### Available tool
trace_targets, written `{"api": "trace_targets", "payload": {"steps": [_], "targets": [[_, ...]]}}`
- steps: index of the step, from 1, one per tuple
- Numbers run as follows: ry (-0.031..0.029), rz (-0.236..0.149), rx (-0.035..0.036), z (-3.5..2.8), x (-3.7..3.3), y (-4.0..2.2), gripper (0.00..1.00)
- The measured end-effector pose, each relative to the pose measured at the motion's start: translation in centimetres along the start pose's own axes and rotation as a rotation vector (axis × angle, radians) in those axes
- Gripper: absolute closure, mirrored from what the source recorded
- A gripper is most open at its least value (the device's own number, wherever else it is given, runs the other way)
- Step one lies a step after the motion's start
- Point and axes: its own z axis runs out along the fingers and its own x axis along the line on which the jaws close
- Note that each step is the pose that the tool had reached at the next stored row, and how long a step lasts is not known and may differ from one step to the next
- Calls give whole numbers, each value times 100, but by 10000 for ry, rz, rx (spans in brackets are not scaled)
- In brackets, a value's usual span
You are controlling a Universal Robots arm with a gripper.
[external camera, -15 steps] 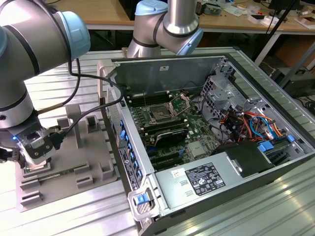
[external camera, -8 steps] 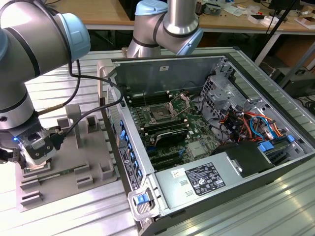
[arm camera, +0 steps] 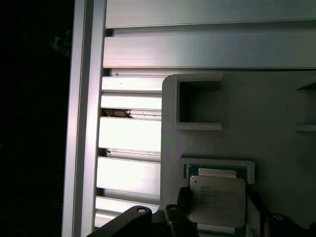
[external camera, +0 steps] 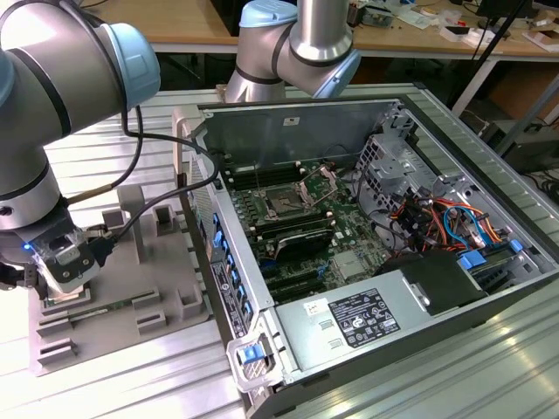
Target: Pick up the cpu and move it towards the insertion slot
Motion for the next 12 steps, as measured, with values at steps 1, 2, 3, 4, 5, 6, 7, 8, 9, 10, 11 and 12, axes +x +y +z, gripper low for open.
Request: {"api": "trace_targets", "payload": {"steps": [1, 2, 3, 4, 5, 6, 7, 8, 9, 10, 11, 12], "targets": [[0, 0, 0, 0, 0, 0, 47], [-2, 0, 0, 1, 0, 0, 47], [-2, 0, -1, 1, 0, 0, 47], [-1, 0, -1, 1, 0, 0, 47], [-1, 0, 0, 1, 0, 0, 47], [-2, 0, -1, 1, 0, 0, 47], [-2, 0, -1, 1, 0, 0, 47], [-2, 0, -1, 1, 0, 0, 47], [-1, 0, -1, 2, 0, 0, 47], [-2, 0, -1, 2, 0, 0, 47], [-2, 0, -1, 2, 0, 0, 47], [-2, 0, -1, 2, 0, 0, 47]]}}
